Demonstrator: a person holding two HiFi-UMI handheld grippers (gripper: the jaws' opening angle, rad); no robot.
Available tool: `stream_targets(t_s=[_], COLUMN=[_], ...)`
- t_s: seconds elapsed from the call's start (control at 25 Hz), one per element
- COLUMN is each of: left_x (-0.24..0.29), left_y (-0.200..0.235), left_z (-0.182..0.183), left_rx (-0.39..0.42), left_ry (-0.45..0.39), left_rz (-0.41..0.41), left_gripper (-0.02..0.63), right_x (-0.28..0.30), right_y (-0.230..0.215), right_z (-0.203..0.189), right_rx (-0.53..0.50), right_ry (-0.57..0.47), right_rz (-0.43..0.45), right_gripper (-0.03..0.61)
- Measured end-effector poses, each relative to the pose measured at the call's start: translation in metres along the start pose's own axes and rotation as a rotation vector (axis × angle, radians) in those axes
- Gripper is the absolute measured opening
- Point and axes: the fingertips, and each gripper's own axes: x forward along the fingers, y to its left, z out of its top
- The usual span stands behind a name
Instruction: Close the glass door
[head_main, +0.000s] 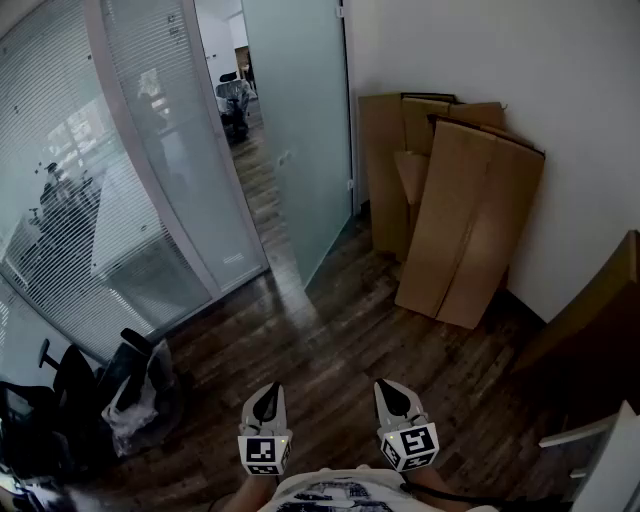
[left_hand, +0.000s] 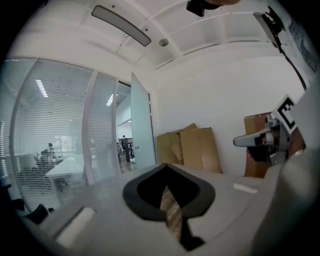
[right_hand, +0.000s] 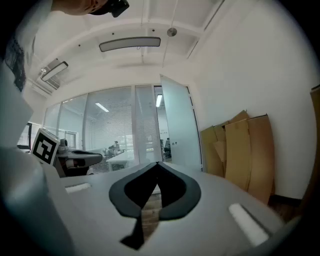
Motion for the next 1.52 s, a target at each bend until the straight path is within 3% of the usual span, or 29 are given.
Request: stream_targets(t_s=[0.68, 0.92, 1.2, 1.52], left_x=[0.02, 0.025, 0.054, 0.128], left_y=[-0.045, -0.057, -0.045, -0.011], left_z=[0.007, -0.006, -0.013, -0.02], left_rx=[-0.01, -0.021, -0.039, -0.061], left_ry=[0.048, 0.07, 0.086, 0.097], left_rz=[0.013, 0.018, 0.03, 0.002], left_gripper=[0.0, 0.0, 0.001, 0.0], right_x=[-0.011, -0.013, 0.013, 0.077], right_y=[-0.041, -0.056, -0.07, -0.093], right_z=[-0.014, -0.025, -0.032, -0.037], right_rx=[0.03, 0.035, 0.027, 0.02], right_ry=[0.033, 0.057, 0.093, 0.145], right_rz=[0.034, 0.036, 0.04, 0.009], right_gripper=[0.008, 0.008, 0.008, 0.008])
